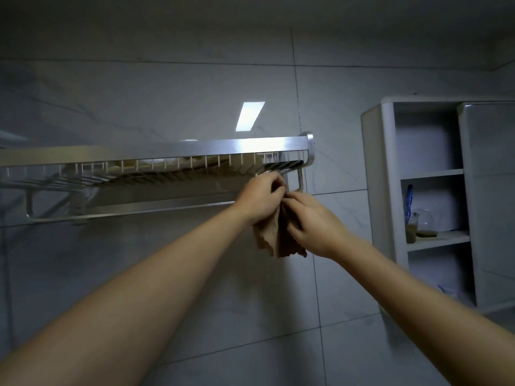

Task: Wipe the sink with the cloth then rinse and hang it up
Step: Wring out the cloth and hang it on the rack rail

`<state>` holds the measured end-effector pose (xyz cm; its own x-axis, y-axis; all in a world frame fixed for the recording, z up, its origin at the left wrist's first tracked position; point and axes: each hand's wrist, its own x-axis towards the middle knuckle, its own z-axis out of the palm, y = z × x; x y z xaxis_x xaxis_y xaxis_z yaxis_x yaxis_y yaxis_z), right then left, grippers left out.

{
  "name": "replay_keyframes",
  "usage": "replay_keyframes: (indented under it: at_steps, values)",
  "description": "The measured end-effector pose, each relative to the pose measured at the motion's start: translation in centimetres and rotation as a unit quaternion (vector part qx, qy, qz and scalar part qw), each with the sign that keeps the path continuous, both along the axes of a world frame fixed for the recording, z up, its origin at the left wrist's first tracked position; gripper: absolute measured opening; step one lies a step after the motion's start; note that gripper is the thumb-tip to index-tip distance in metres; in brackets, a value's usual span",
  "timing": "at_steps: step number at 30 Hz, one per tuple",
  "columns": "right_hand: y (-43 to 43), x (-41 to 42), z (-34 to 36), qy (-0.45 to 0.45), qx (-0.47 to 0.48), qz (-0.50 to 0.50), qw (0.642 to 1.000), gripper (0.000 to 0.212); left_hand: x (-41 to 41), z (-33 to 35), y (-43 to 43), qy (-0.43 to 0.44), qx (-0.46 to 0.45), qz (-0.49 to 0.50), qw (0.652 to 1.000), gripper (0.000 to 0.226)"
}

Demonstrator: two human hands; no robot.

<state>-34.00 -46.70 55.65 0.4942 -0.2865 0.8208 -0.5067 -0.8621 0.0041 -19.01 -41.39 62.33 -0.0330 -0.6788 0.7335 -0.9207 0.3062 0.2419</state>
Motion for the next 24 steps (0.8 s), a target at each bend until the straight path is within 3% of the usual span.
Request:
replay_keyframes:
  at_steps: [3,8,11,15,18,21,24]
  values:
    - [-0.9,-1.3,-1.0,-0.003,0.006,-0.01,1.0,0.042,-0.1,0.1,0.3,-0.041,0.057,0.007,0.998,0.029]
    - [-1.6,-2.1,-1.3,-0.053,0.009,-0.013,0.998,0.036,2.5,-1.0,1.8,-0.186,-0.089,0.163,0.965,0.025]
    - [-1.2,-1.2,-0.7,-0.063,-0.029,0.001,0.998,0.036,3.6,-1.5,2.1,-0.173,-0.091,0.152,0.969,0.025]
    - [-1.4,0.2,0.3,0.024,-0.086,-0.023,0.996,0.048,4.2,-1.2,2.1,-0.164,-0.051,0.119,0.978,0.023]
    - [-2.3,0.1,0.1,0.039,-0.108,-0.026,0.993,0.047,5.1,-1.1,2.2,-0.178,-0.044,0.121,0.976,0.024]
    - [-2.9,-0.6,-0.6,0.026,-0.114,-0.005,0.993,0.04,5.8,-1.6,2.5,-0.197,-0.067,0.128,0.97,0.026]
    - [-2.8,-0.9,-0.9,0.029,-0.124,-0.01,0.992,0.047,6.1,-2.5,2.7,-0.192,-0.128,0.14,0.963,0.025]
